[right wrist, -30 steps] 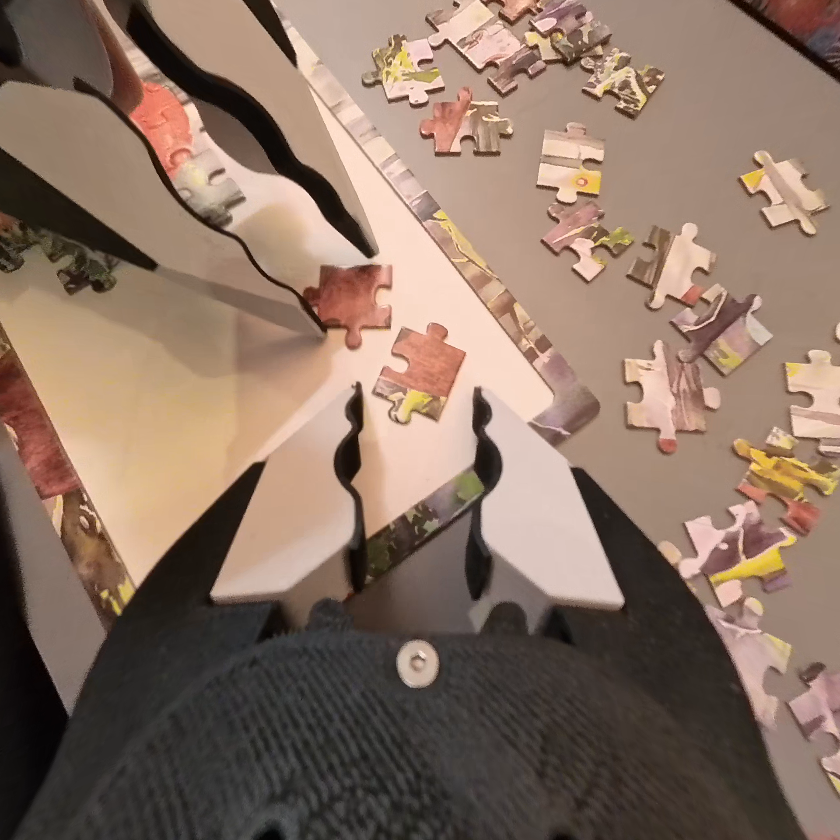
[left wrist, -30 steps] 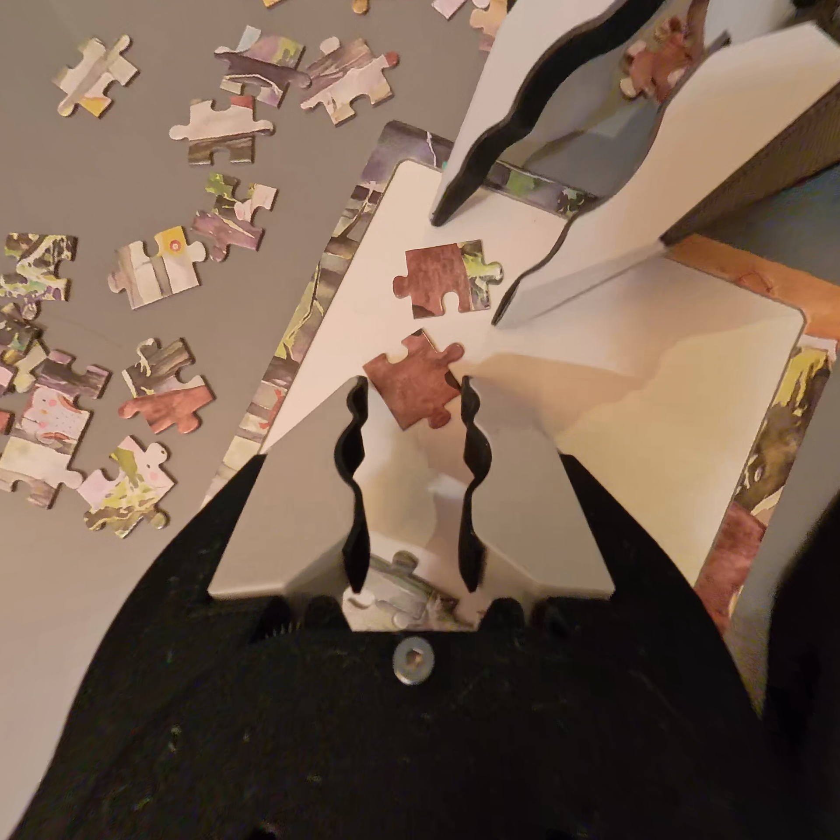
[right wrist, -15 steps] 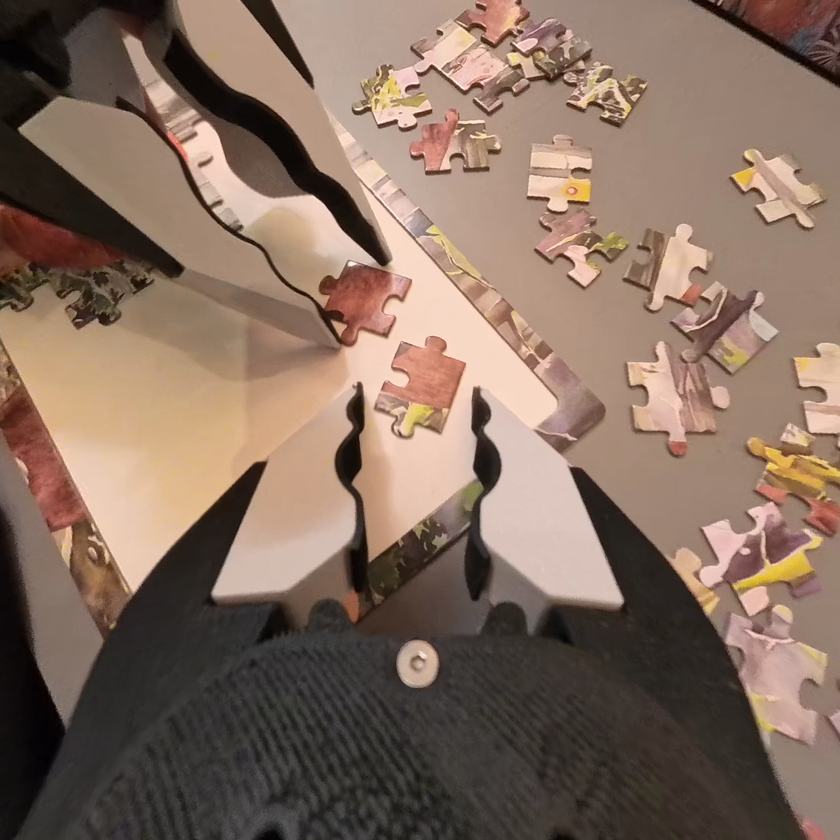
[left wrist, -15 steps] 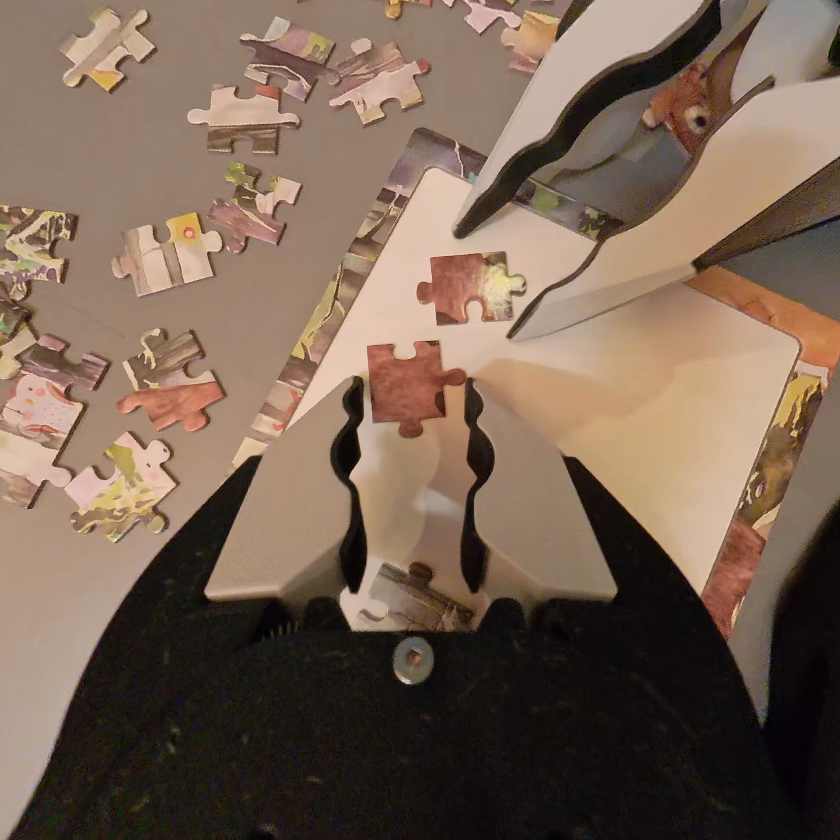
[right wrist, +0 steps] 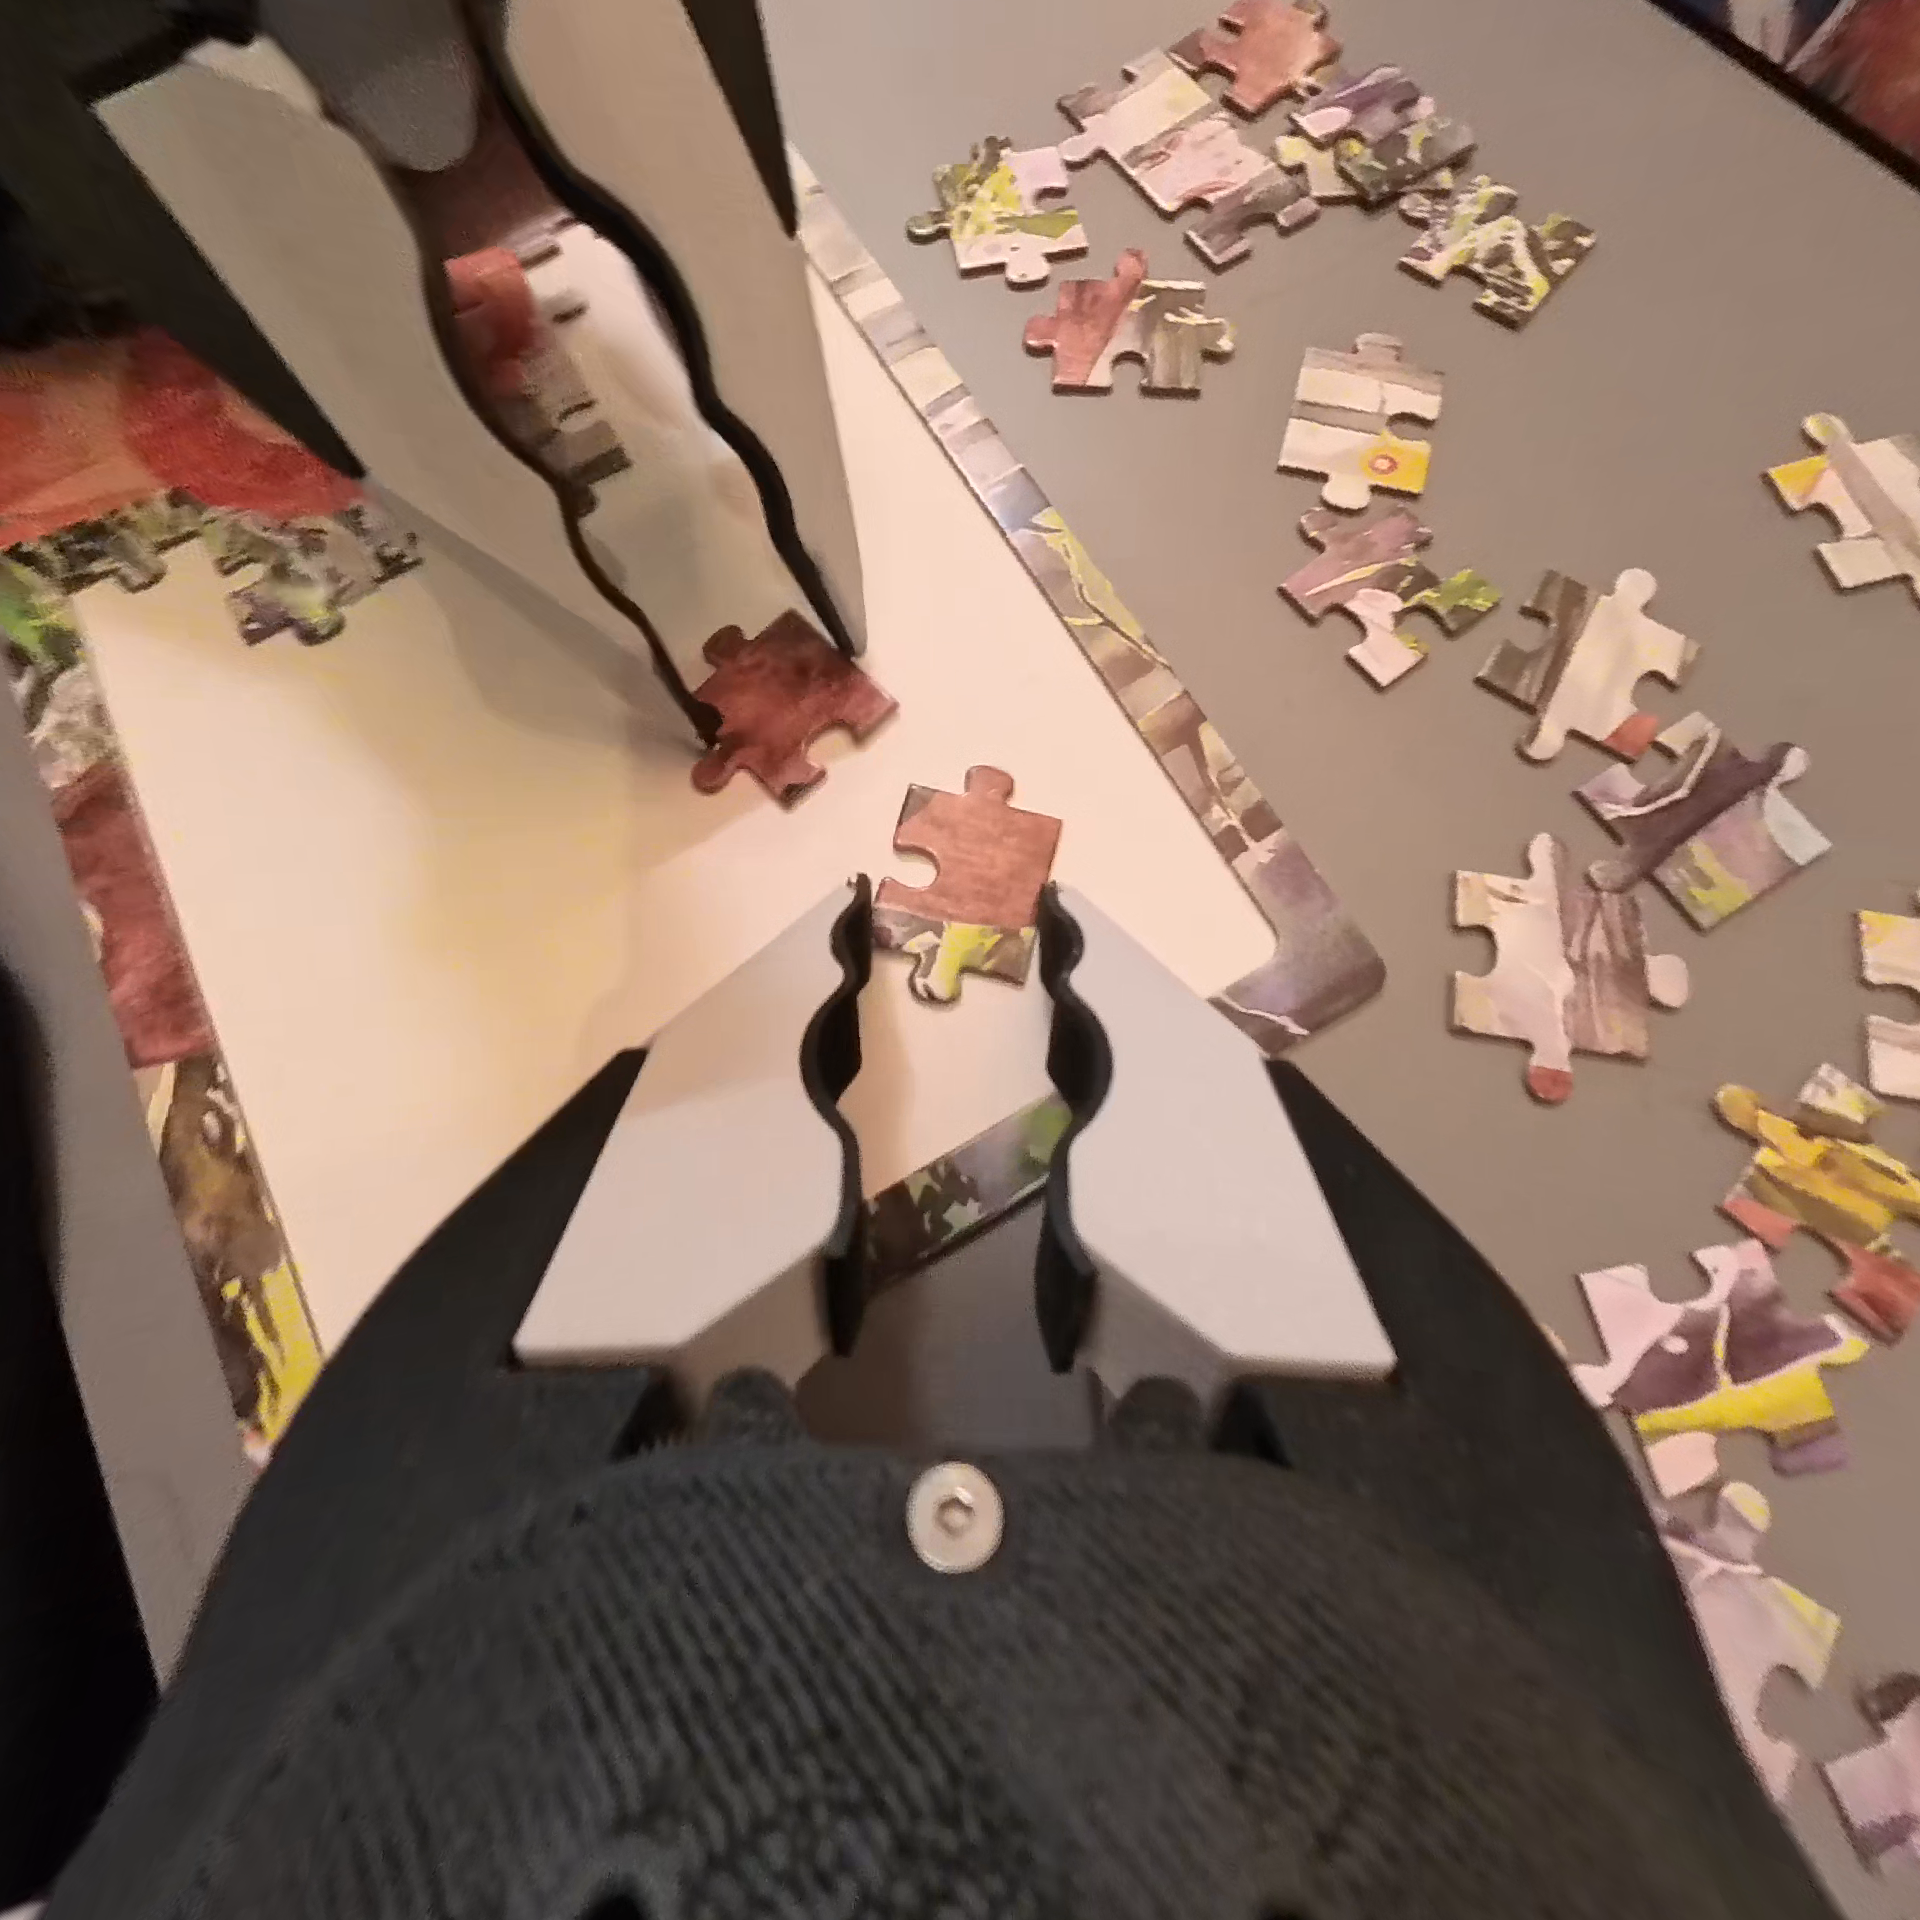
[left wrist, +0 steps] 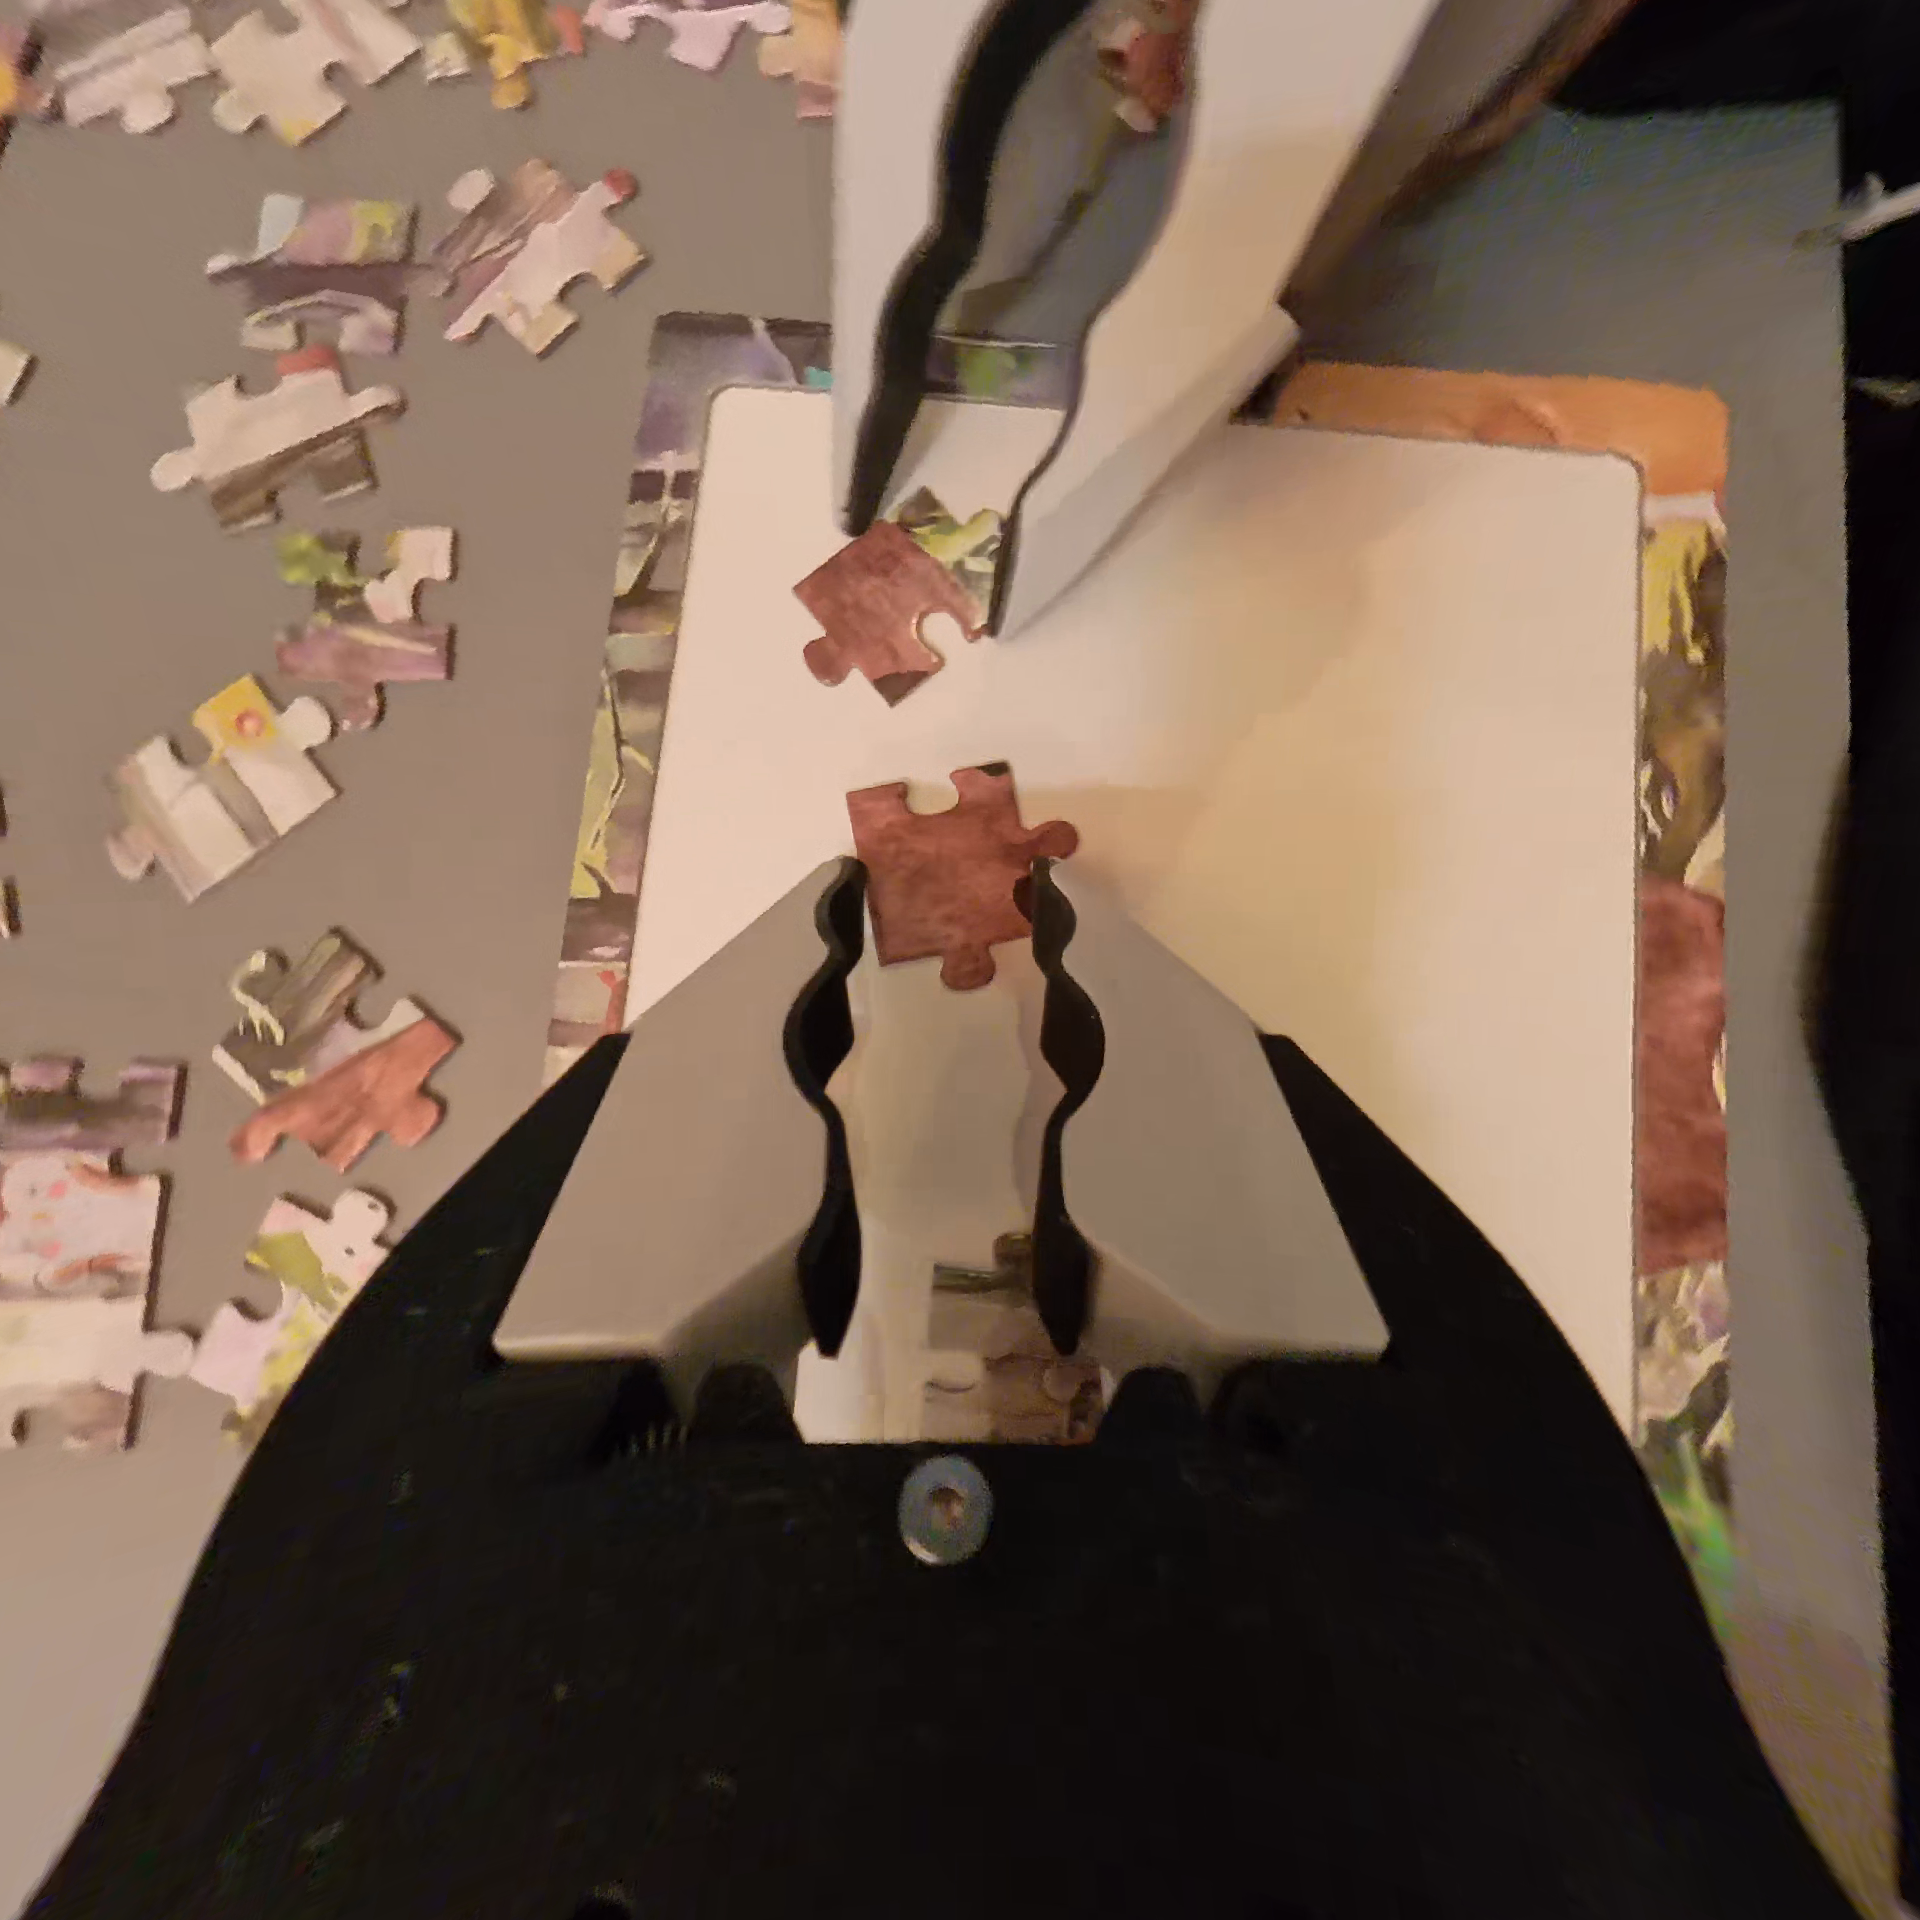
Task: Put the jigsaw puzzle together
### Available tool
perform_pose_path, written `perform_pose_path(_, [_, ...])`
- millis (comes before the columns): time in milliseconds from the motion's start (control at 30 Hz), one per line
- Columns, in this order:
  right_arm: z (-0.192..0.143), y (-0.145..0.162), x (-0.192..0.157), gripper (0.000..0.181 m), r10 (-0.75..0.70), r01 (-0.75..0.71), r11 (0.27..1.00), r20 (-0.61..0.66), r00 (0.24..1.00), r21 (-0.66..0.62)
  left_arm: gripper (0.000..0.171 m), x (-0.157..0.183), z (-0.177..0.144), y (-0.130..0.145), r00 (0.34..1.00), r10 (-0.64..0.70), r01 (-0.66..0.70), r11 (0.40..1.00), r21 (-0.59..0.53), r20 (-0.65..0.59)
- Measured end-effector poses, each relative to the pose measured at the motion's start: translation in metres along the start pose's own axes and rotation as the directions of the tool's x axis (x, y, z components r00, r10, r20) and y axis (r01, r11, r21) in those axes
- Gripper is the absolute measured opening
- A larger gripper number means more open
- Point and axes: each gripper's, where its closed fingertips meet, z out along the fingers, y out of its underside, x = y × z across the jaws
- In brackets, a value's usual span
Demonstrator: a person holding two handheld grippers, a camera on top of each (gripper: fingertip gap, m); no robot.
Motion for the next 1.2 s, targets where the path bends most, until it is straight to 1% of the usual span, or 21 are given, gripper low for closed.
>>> perform_pose_path(100, [-0.004, -0.003, -0.013, 0.03, -0.039, 0.036, 0.999, 0.127, 0.991, 0.027, 0.032, 0.008, -0.001, 0.0, 0.989, 0.12, -0.119, 0.993, 0.02, -0.091])
perform_pose_path(200, [-0.009, -0.001, -0.026, 0.03, -0.165, 0.161, 0.986, 0.222, 0.961, 0.038, 0.033, 0.013, -0.001, 0.001, 0.961, 0.21, -0.208, 0.978, 0.035, -0.179])
perform_pose_path(333, [-0.007, 0.005, -0.037, 0.03, -0.34, 0.346, 0.938, 0.287, 0.896, 0.03, 0.033, 0.01, 0.0, 0.001, 0.922, 0.293, -0.289, 0.956, 0.056, -0.254])
perform_pose_path(467, [-0.004, 0.004, -0.038, 0.03, -0.44, 0.455, 0.89, 0.317, 0.84, 0.03, 0.033, 0.01, -0.001, 0.002, 0.887, 0.351, -0.353, 0.934, 0.048, -0.299])
perform_pose_path(567, [-0.009, -0.003, -0.039, 0.029, -0.472, 0.478, 0.875, 0.341, 0.813, 0.072, 0.033, 0.01, -0.001, 0.003, 0.879, 0.36, -0.365, 0.93, 0.045, -0.313])
perform_pose_path(667, [-0.012, -0.011, -0.039, 0.03, -0.457, 0.449, 0.887, 0.366, 0.811, 0.114, 0.033, 0.01, -0.001, 0.003, 0.881, 0.355, -0.355, 0.933, 0.06, -0.313])
perform_pose_path(833, [-0.002, -0.006, -0.036, 0.03, -0.442, 0.444, 0.891, 0.386, 0.81, 0.089, 0.033, 0.01, -0.001, 0.002, 0.886, 0.347, -0.338, 0.938, 0.083, -0.308])
perform_pose_path(967, [0.004, -0.002, -0.036, 0.029, -0.452, 0.464, 0.883, 0.384, 0.805, 0.068, 0.033, 0.01, -0.002, 0.003, 0.885, 0.35, -0.343, 0.936, 0.078, -0.307])
perform_pose_path(1033, [0.003, -0.003, -0.035, 0.018, -0.456, 0.467, 0.882, 0.381, 0.804, 0.069, 0.033, 0.01, -0.002, 0.003, 0.885, 0.352, -0.347, 0.935, 0.073, -0.306])
perform_pose_path(1200, [0.002, -0.001, -0.035, 0.022, -0.454, 0.471, 0.88, 0.383, 0.805, 0.053, 0.033, 0.01, -0.002, 0.003, 0.886, 0.349, -0.346, 0.936, 0.068, -0.306])
